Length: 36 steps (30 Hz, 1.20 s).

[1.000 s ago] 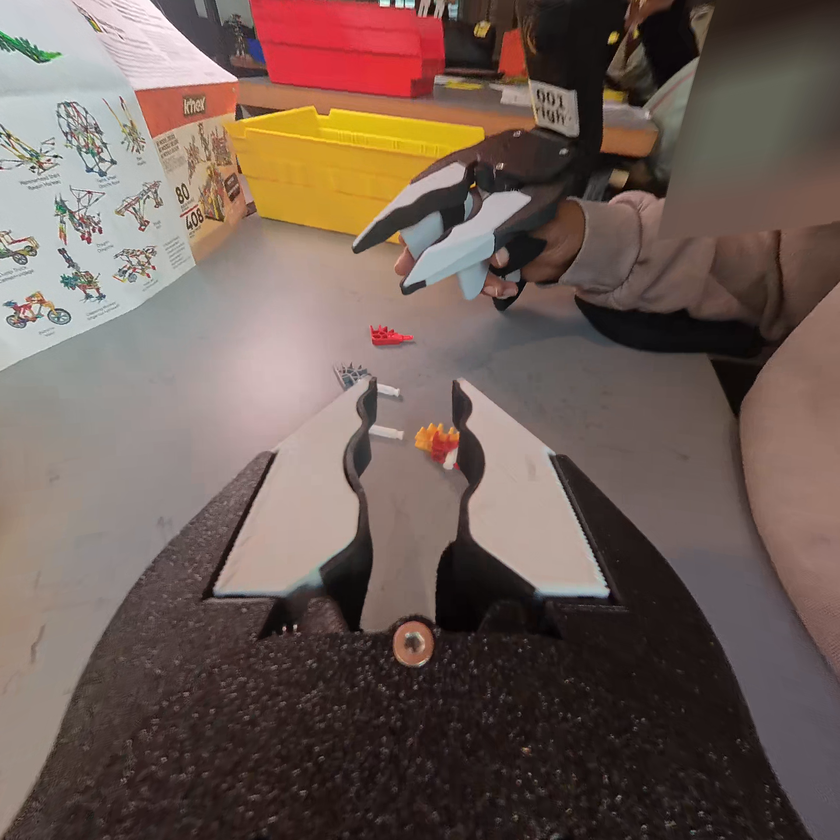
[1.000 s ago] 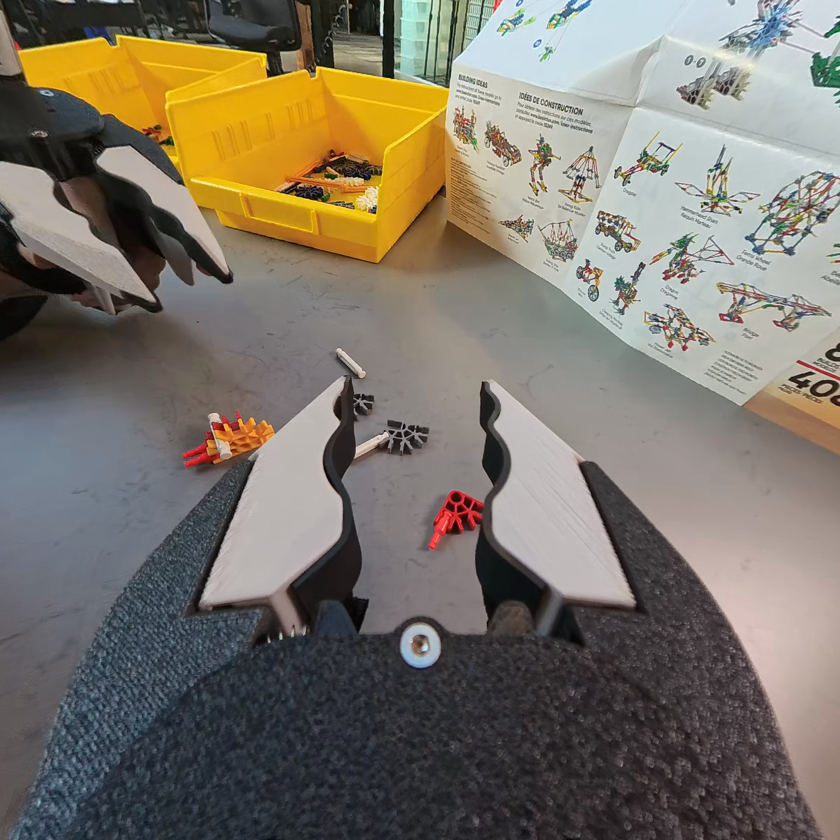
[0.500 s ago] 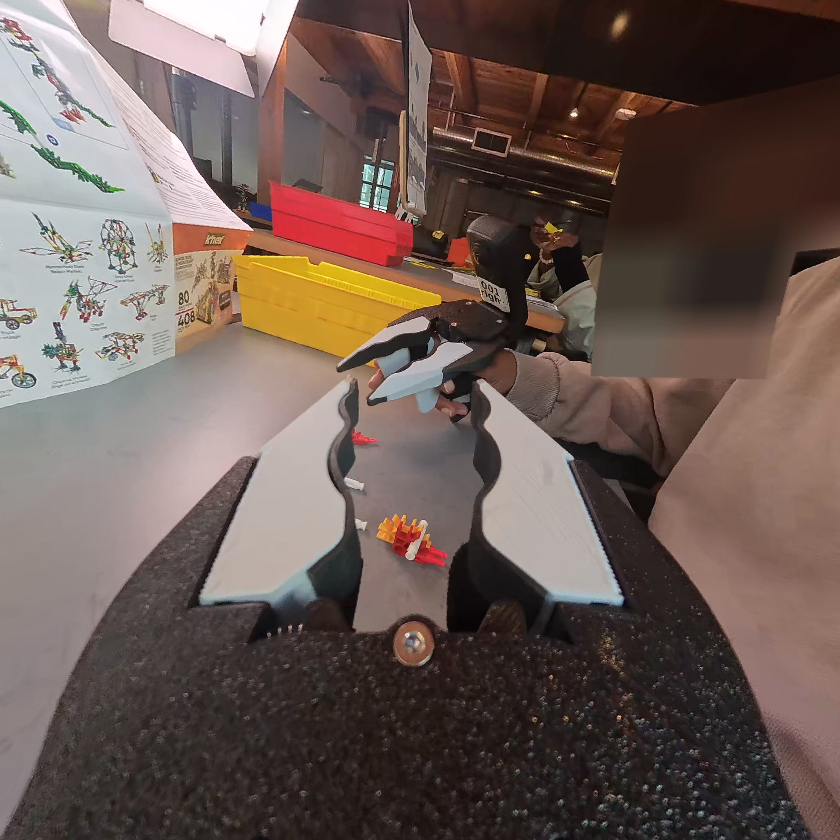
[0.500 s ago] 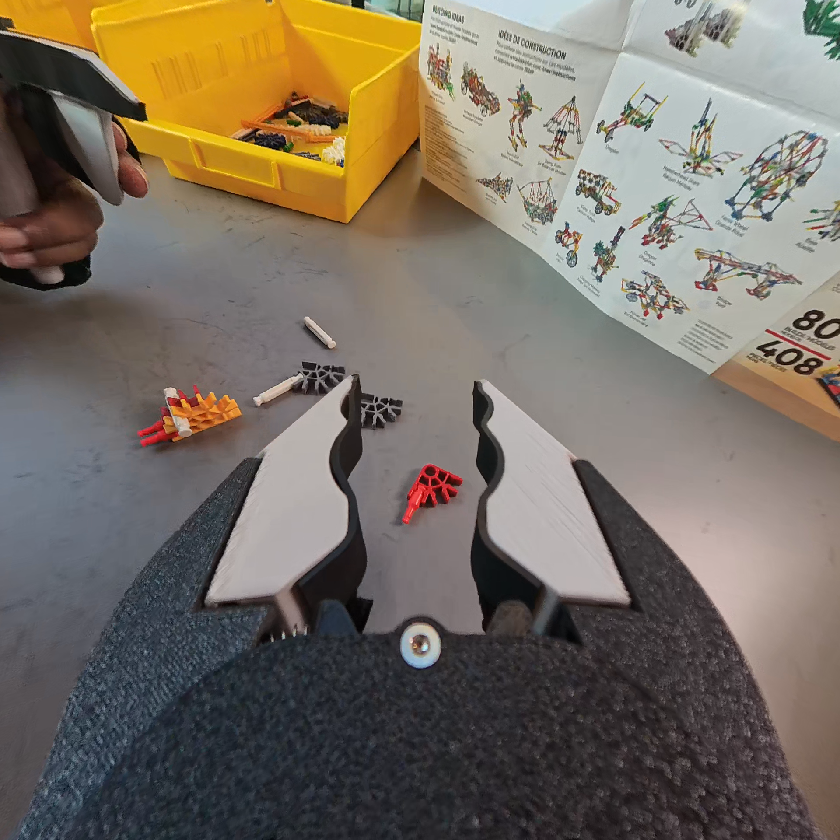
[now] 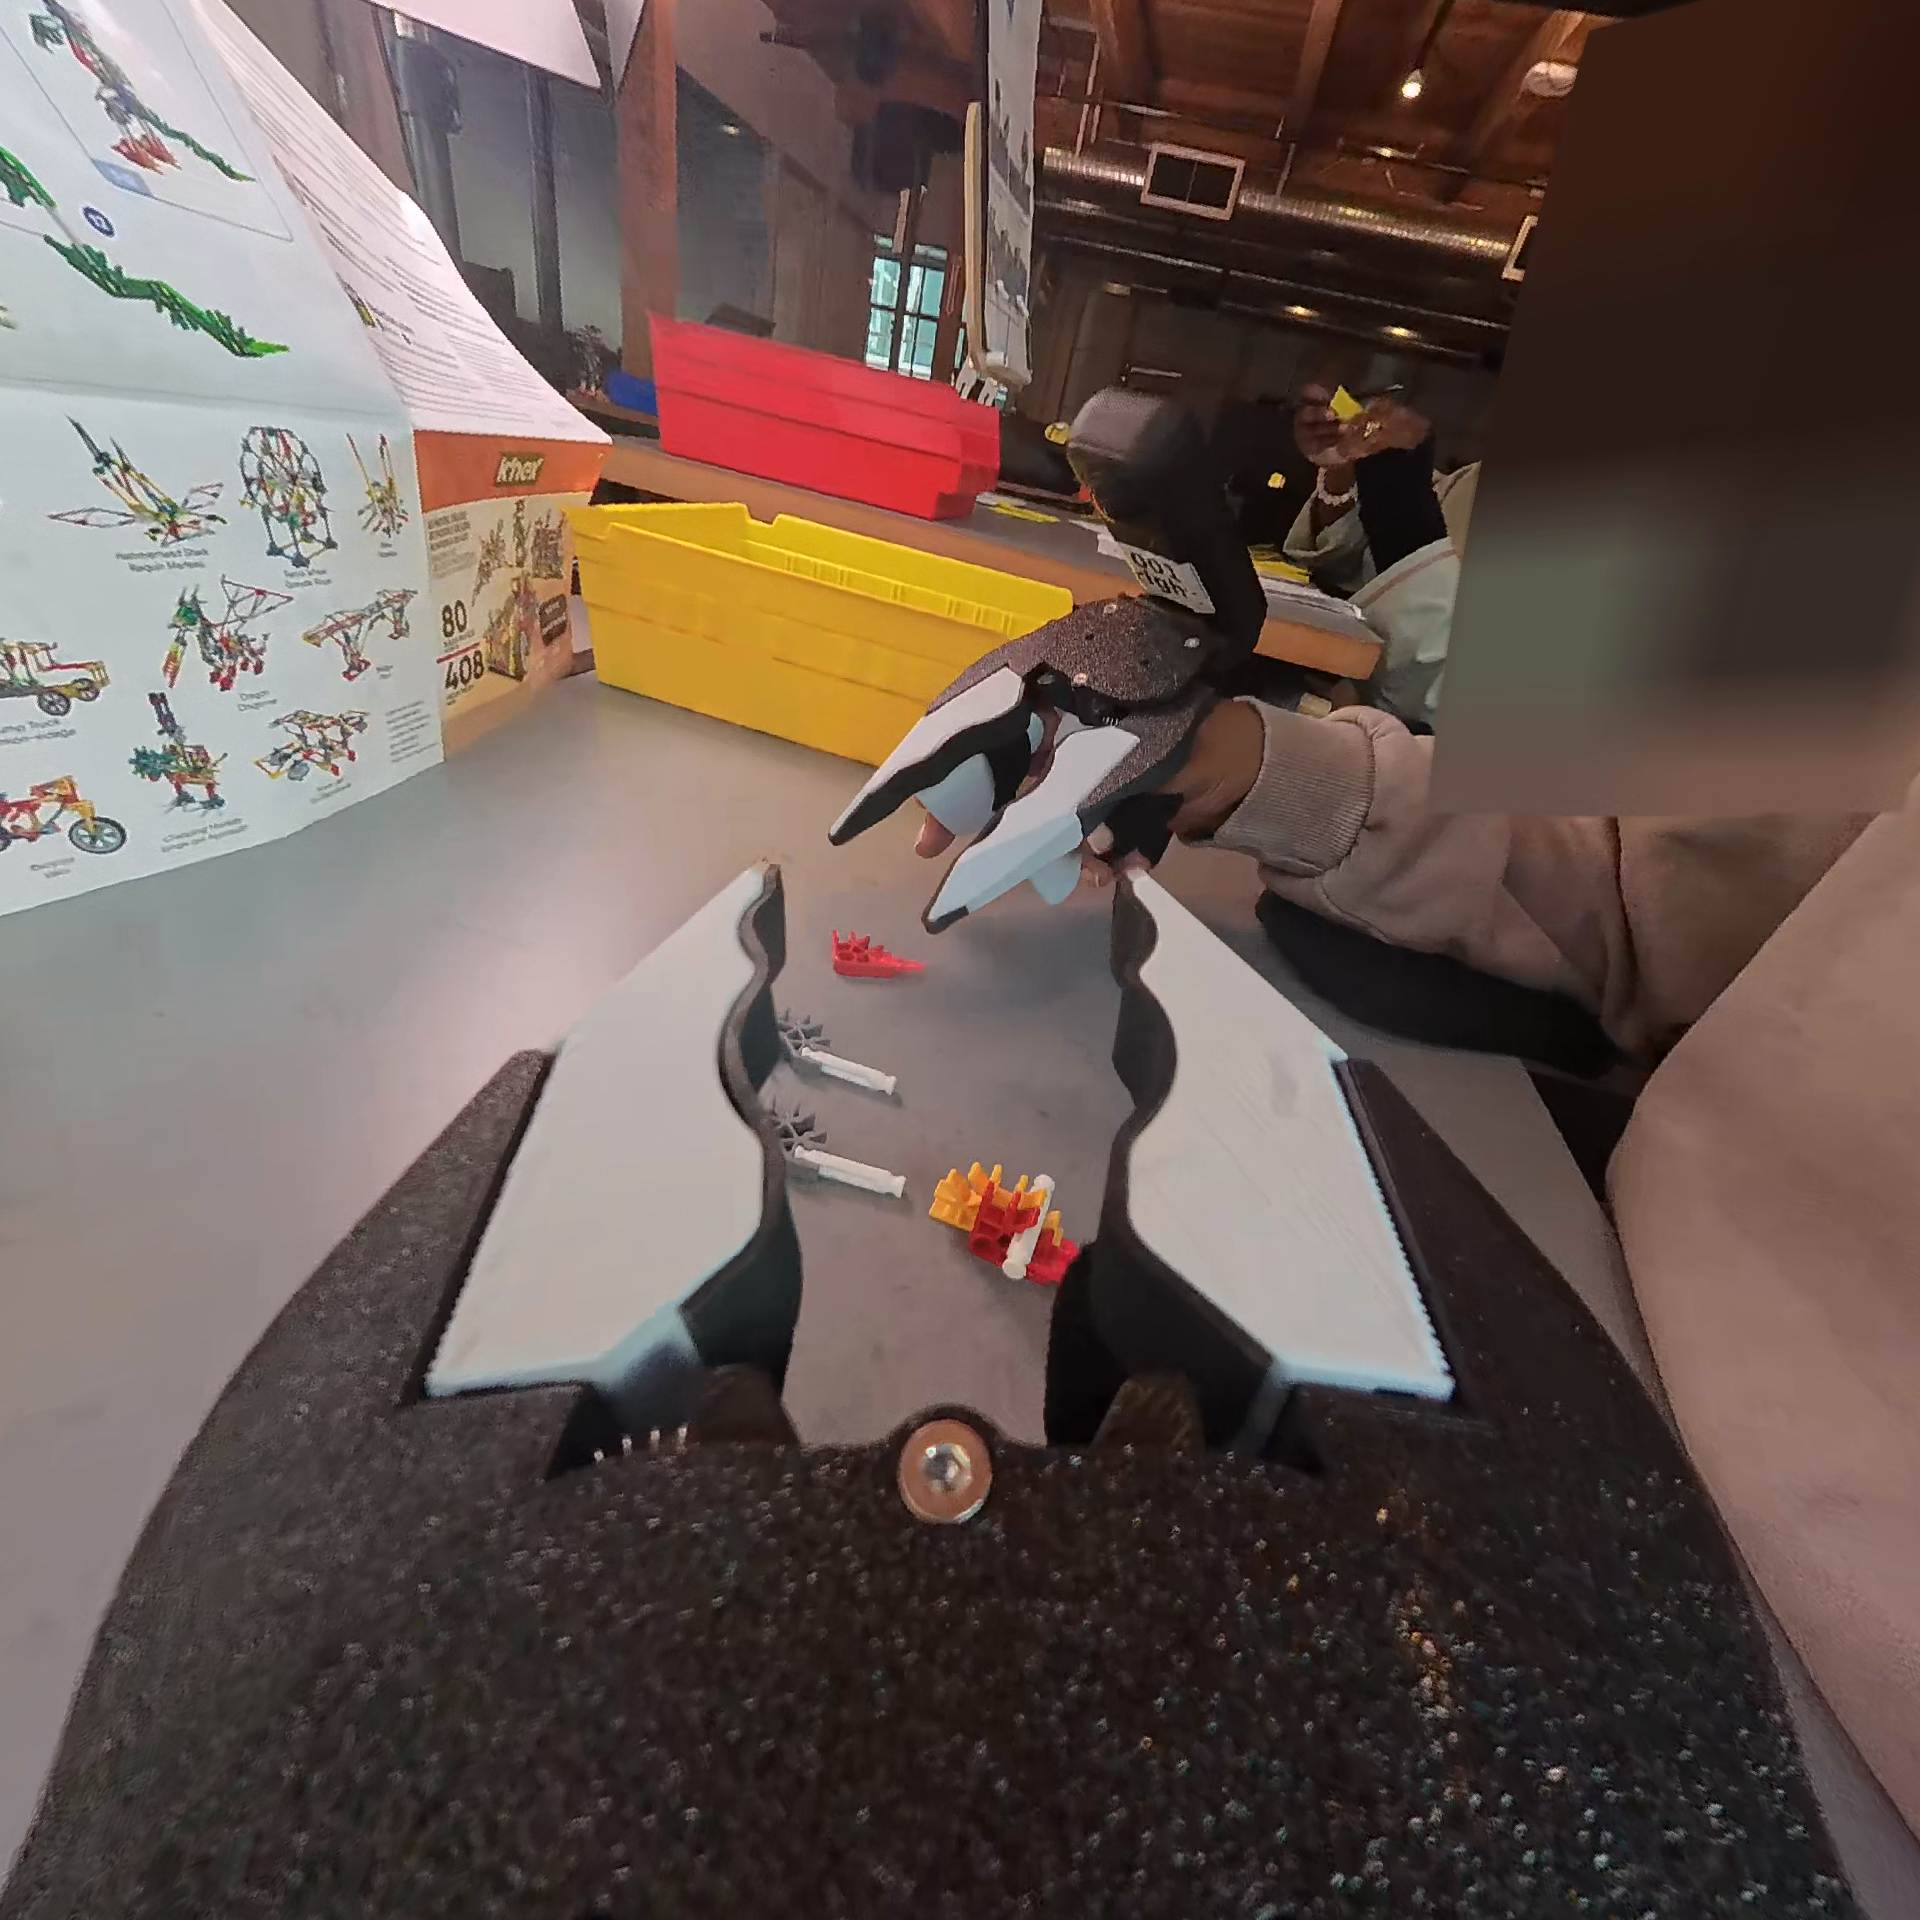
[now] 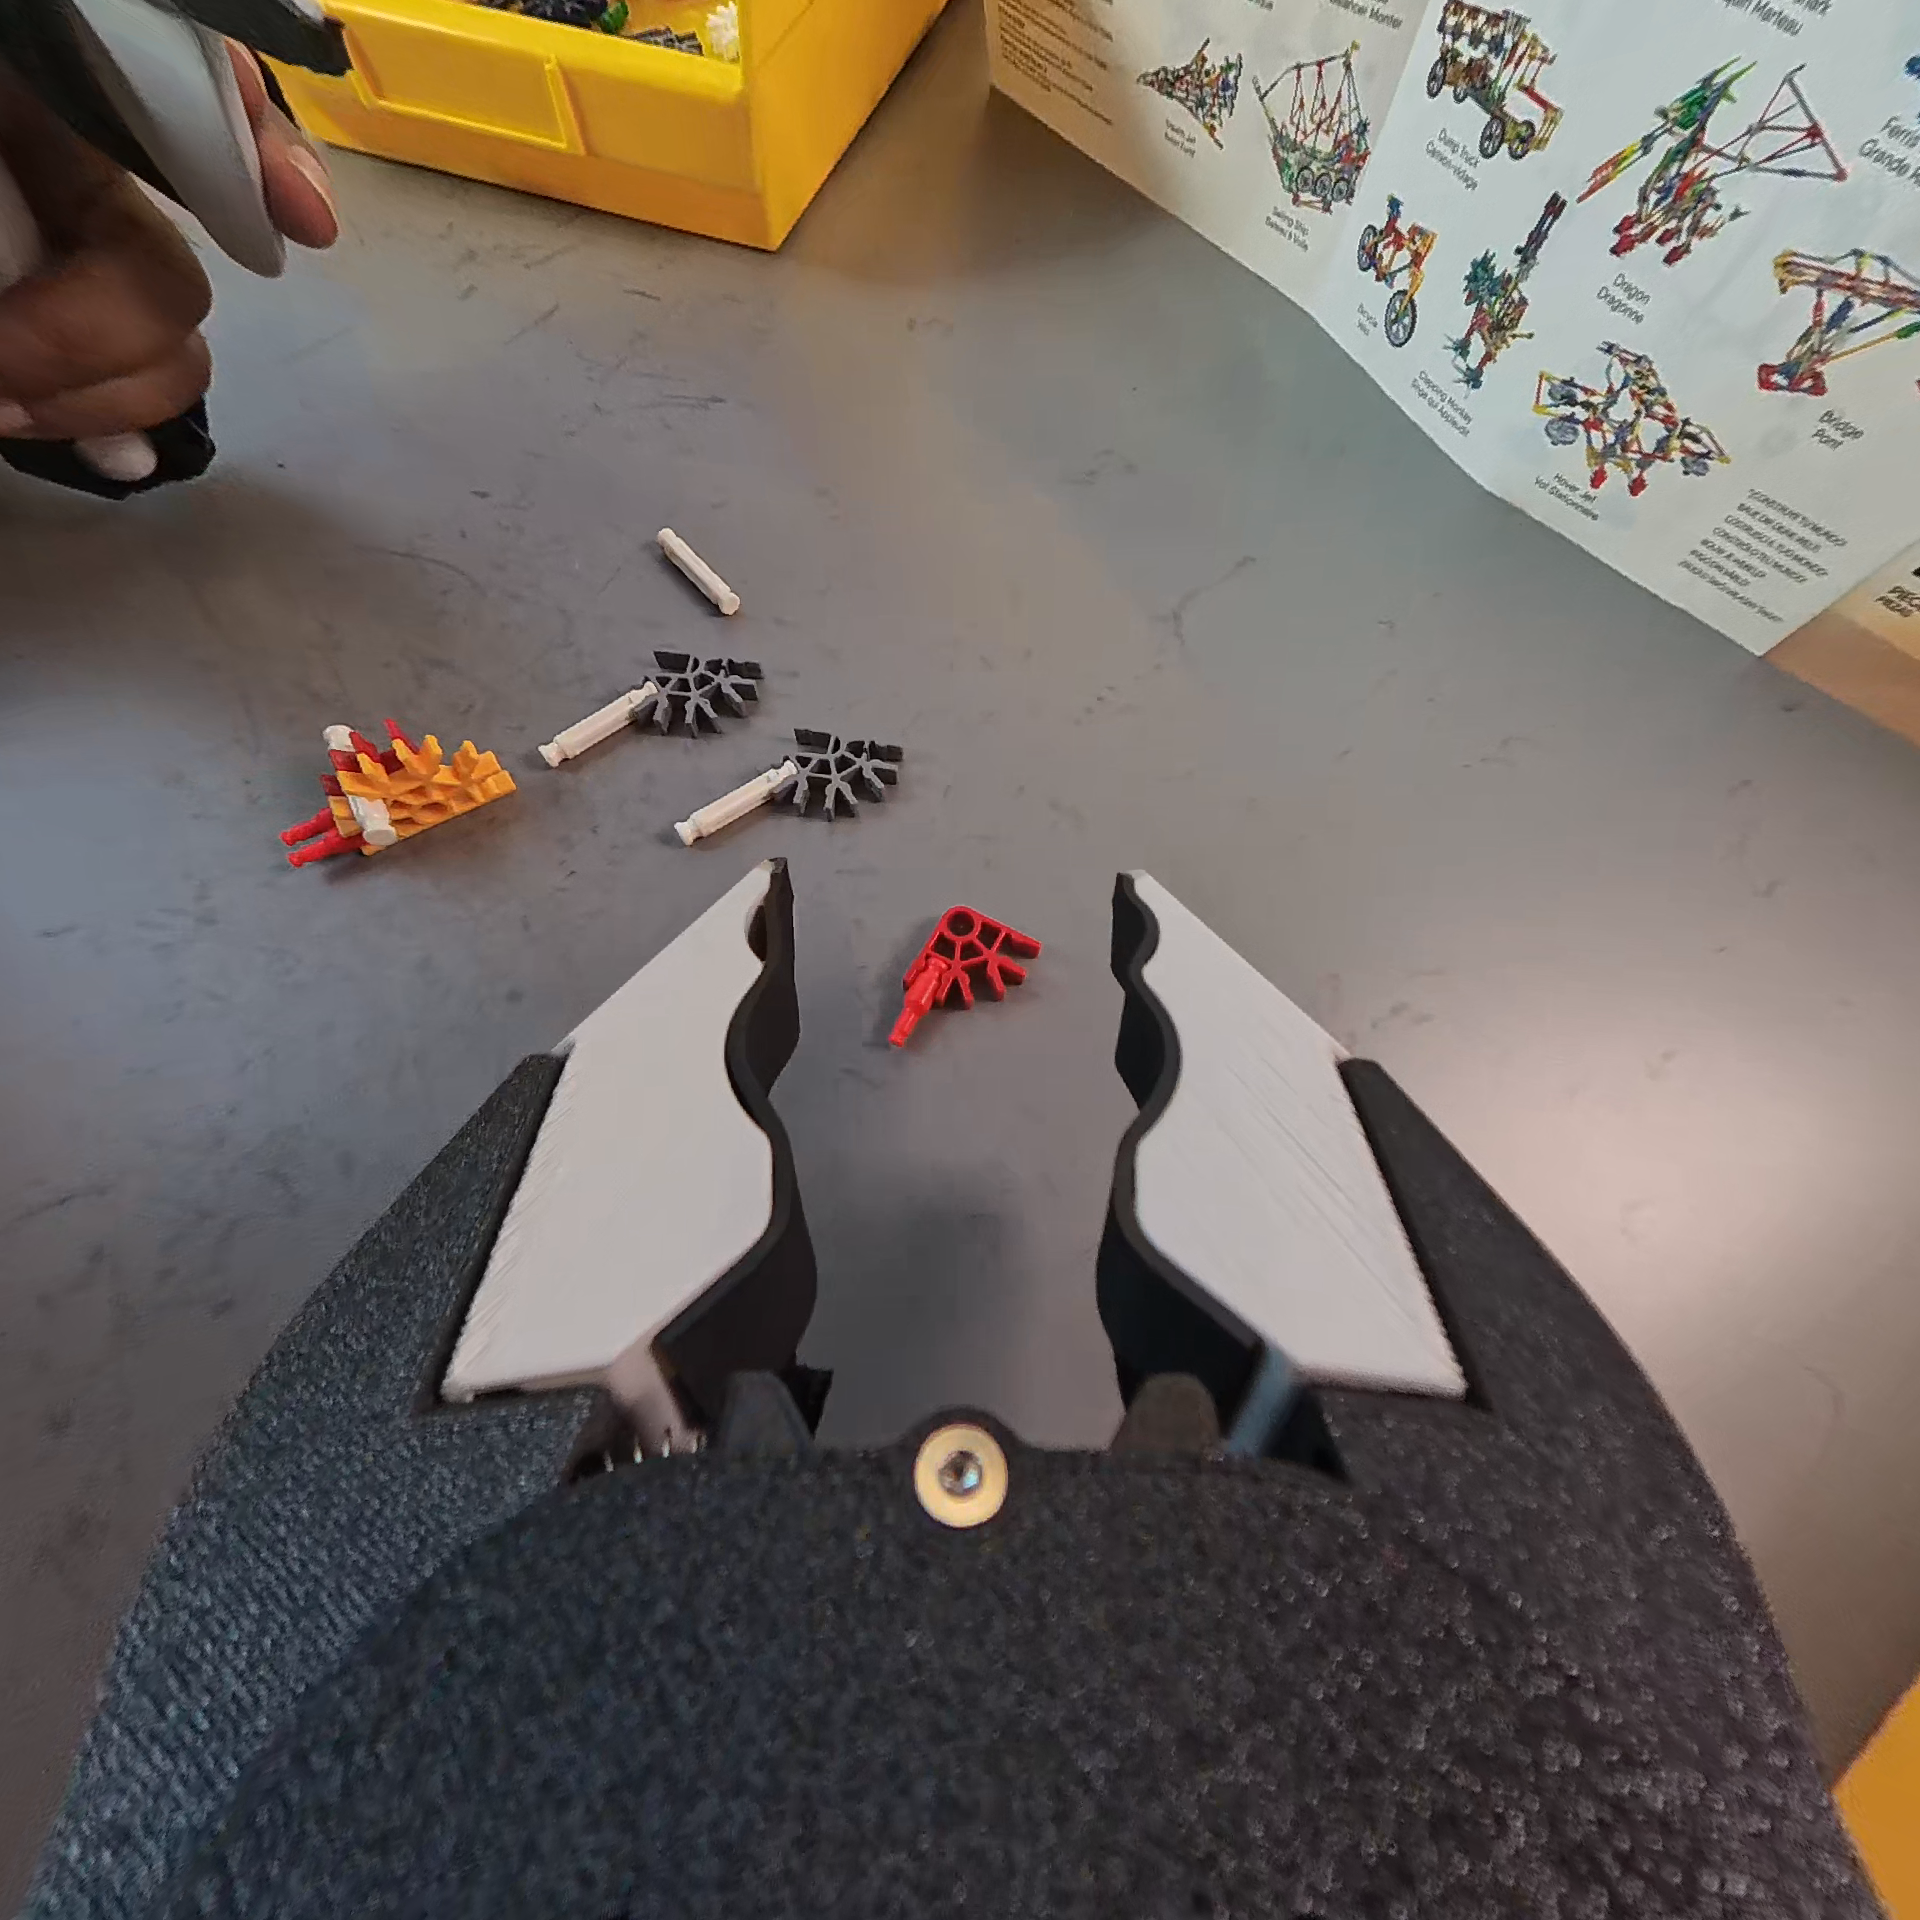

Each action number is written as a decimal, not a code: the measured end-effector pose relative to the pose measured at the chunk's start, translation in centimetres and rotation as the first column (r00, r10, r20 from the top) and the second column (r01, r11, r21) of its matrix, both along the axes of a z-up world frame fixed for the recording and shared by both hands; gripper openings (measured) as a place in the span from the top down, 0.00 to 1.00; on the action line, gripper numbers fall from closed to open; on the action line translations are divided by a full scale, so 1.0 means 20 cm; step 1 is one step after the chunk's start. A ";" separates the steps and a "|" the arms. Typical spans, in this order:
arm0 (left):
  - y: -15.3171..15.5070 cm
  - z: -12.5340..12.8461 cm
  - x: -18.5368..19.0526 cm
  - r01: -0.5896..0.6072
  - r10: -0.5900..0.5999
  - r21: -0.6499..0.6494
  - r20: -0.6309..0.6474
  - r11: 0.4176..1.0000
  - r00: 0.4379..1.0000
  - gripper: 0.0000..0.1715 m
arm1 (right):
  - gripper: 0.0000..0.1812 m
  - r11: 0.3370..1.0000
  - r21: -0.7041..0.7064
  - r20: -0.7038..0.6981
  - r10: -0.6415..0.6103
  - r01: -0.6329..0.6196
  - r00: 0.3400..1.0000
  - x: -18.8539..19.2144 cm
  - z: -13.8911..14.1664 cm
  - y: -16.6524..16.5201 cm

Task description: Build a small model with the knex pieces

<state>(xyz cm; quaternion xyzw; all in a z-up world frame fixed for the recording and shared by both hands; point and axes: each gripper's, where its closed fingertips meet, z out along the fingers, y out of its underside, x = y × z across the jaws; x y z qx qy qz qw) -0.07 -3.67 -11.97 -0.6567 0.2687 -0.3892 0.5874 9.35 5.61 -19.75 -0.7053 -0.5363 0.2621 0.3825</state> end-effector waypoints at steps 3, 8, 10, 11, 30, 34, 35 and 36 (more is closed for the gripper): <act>-0.03 -0.13 0.04 0.044 -0.055 -0.071 -0.158 0.997 0.986 0.61 | 0.66 1.000 -0.019 0.050 0.017 -0.016 0.999 0.03 -0.04 -0.01; -0.19 -0.35 0.11 0.148 -0.218 -0.208 -0.368 0.967 0.904 0.66 | 0.67 0.995 -0.083 0.104 0.063 -0.054 0.993 0.06 -0.10 -0.05; -0.22 -0.40 0.10 0.149 -0.229 -0.212 -0.429 0.966 0.874 0.71 | 0.68 0.994 -0.090 0.122 0.078 -0.068 0.989 0.06 -0.12 -0.07; -0.23 -0.43 0.10 0.143 -0.229 -0.215 -0.461 0.966 0.857 0.72 | 0.69 0.993 -0.093 0.131 0.085 -0.073 0.988 0.06 -0.13 -0.07; -0.24 -0.56 0.11 0.113 -0.232 -0.229 -0.601 0.967 0.765 0.82 | 0.77 0.994 -0.040 0.208 0.111 -0.105 0.972 0.06 -0.19 -0.08; -0.23 -0.55 0.11 0.104 -0.219 -0.222 -0.594 0.970 0.774 0.83 | 0.78 0.996 -0.045 0.194 0.090 -0.083 0.977 0.05 -0.18 -0.06; -0.23 -0.55 0.10 0.101 -0.215 -0.220 -0.591 0.970 0.777 0.83 | 0.80 0.997 -0.045 0.191 0.077 -0.069 0.979 0.05 -0.18 -0.05; -0.23 -0.54 0.10 0.099 -0.213 -0.220 -0.589 0.970 0.780 0.84 | 0.82 0.997 -0.042 0.191 0.064 -0.057 0.979 0.05 -0.18 -0.04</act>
